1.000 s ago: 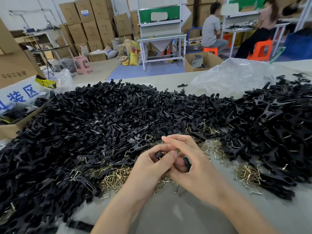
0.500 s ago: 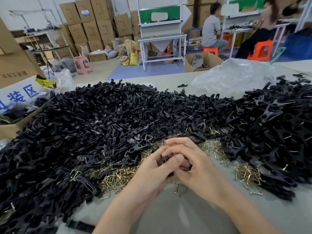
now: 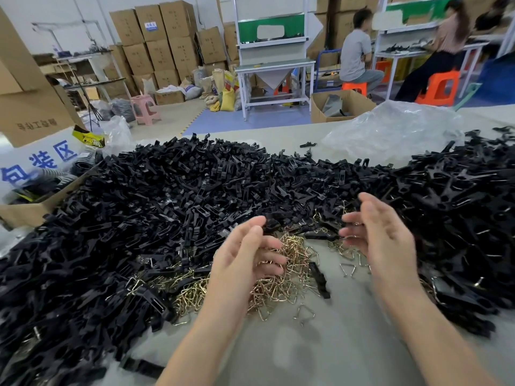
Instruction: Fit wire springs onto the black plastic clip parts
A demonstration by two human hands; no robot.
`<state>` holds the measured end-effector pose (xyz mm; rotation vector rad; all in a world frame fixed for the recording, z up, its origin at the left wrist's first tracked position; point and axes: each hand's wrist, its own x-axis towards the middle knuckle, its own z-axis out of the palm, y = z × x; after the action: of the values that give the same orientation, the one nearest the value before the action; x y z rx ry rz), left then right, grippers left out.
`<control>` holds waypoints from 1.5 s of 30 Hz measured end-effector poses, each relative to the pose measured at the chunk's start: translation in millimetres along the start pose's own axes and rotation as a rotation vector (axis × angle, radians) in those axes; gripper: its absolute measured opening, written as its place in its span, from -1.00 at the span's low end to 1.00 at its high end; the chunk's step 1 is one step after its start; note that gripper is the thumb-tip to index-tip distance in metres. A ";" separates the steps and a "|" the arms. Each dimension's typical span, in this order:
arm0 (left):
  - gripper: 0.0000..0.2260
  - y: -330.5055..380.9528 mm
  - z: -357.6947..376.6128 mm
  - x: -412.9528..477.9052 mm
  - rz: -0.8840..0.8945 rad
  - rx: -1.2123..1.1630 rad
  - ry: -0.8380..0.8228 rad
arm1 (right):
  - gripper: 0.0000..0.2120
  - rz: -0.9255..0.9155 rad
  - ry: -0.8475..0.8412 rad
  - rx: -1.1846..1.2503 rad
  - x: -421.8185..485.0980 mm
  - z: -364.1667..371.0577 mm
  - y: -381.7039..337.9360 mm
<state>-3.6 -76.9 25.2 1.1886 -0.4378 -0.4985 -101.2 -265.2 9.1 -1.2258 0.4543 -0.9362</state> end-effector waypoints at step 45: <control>-0.69 29.0 -34.0 25.9 0.359 0.759 0.338 | -0.77 -0.050 -0.346 -0.497 -21.8 16.2 17.2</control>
<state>40.6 -57.7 43.7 1.8347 -0.5511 0.2151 -95.3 -237.3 -5.8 -1.8212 0.3899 -0.6480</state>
